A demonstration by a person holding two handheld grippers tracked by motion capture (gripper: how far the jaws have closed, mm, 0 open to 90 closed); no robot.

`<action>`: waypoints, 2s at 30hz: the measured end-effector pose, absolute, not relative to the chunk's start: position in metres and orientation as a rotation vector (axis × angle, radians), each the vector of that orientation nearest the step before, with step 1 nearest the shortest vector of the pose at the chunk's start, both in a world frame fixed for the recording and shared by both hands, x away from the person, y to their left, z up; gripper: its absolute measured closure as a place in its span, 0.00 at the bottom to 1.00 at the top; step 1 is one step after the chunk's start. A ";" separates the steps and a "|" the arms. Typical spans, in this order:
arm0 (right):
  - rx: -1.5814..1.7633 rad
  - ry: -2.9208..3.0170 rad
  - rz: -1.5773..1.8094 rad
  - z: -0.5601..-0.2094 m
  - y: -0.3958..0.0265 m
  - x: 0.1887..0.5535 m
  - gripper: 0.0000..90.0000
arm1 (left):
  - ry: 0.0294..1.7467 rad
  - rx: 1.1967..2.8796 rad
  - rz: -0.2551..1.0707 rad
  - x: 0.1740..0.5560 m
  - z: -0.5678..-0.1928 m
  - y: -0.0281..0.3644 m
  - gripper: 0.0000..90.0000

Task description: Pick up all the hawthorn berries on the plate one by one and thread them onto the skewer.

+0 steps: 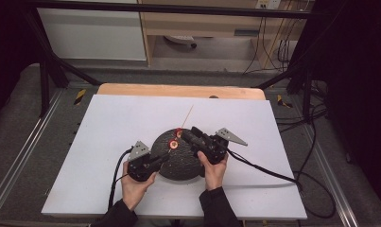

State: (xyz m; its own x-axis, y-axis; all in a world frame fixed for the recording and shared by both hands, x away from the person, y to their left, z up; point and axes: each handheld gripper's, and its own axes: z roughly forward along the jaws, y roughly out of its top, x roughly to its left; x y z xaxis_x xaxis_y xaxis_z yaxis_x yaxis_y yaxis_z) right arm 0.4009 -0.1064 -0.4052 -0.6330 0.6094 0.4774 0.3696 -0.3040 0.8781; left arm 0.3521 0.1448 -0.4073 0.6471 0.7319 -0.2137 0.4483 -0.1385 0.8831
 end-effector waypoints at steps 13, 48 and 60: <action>1.175 2.073 1.714 -0.400 -0.121 0.404 0.07 | 0.896 1.891 0.371 0.344 -0.409 0.176 0.99; 1.103 2.535 1.155 -0.396 -0.083 0.432 0.05 | 0.932 1.998 0.381 0.319 -0.437 0.258 0.98; 1.134 2.564 1.092 -0.394 -0.051 0.453 0.09 | 0.947 1.998 0.386 0.320 -0.440 0.260 0.99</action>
